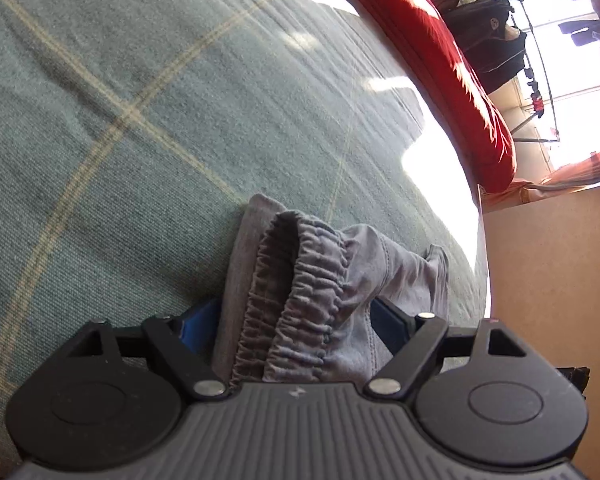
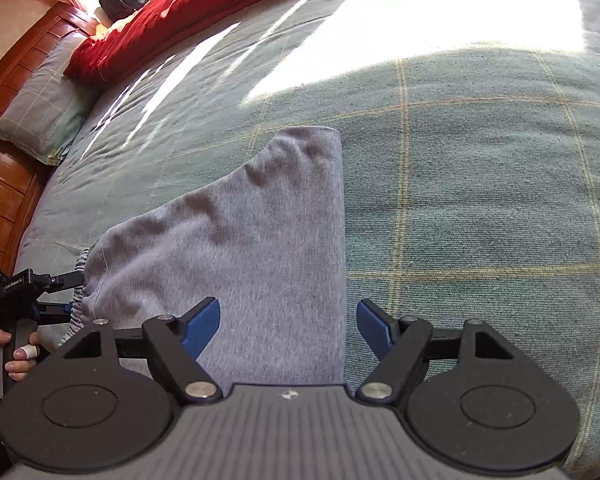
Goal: Fold clothes
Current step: 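Close the left tool on the waistband end while the right tool grips the opposite folded edge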
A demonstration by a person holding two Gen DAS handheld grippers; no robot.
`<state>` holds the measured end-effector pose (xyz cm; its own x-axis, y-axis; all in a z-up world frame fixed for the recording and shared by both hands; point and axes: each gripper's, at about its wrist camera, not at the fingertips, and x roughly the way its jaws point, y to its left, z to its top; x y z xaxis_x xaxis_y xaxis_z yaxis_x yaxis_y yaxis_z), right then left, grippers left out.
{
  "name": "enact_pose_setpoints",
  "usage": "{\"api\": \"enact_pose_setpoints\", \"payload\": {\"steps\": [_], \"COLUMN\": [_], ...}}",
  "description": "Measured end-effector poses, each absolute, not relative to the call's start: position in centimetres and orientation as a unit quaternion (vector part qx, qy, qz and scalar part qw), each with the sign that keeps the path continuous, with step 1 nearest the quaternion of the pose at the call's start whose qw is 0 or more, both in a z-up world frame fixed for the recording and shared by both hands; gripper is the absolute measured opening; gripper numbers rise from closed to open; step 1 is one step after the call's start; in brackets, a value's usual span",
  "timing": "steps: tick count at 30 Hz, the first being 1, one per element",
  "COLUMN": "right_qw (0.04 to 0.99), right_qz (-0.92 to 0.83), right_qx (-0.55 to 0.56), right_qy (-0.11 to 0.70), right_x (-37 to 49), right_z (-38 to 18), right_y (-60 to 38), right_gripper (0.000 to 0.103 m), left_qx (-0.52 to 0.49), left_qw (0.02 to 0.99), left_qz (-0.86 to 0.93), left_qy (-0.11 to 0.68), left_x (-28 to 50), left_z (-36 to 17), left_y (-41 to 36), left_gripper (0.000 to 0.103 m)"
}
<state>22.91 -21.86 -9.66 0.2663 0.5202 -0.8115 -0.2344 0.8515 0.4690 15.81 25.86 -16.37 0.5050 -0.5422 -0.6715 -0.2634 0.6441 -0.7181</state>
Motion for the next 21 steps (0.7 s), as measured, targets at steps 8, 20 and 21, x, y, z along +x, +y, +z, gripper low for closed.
{"api": "enact_pose_setpoints", "payload": {"steps": [8,20,21], "right_qw": [0.787,0.748,0.747], "right_qz": [0.254,0.266,0.263], "right_qx": [0.124,0.218,0.221], "right_qy": [0.548,0.568,0.569], "right_x": [23.5,25.4,25.7], "right_z": [-9.3,-12.7,-13.2], "right_y": [-21.0,-23.4,-23.6], "right_gripper": [0.079,0.079,0.079], "left_qx": [-0.435,-0.454,-0.449], "left_qw": [0.738,0.718,0.720], "left_qz": [-0.130,-0.158,-0.160], "left_qy": [0.500,0.503,0.505], "left_x": [15.4,14.5,15.1], "left_z": [-17.4,-18.5,-18.4], "left_y": [25.7,25.5,25.3], "left_gripper": [0.083,0.082,0.082]}}
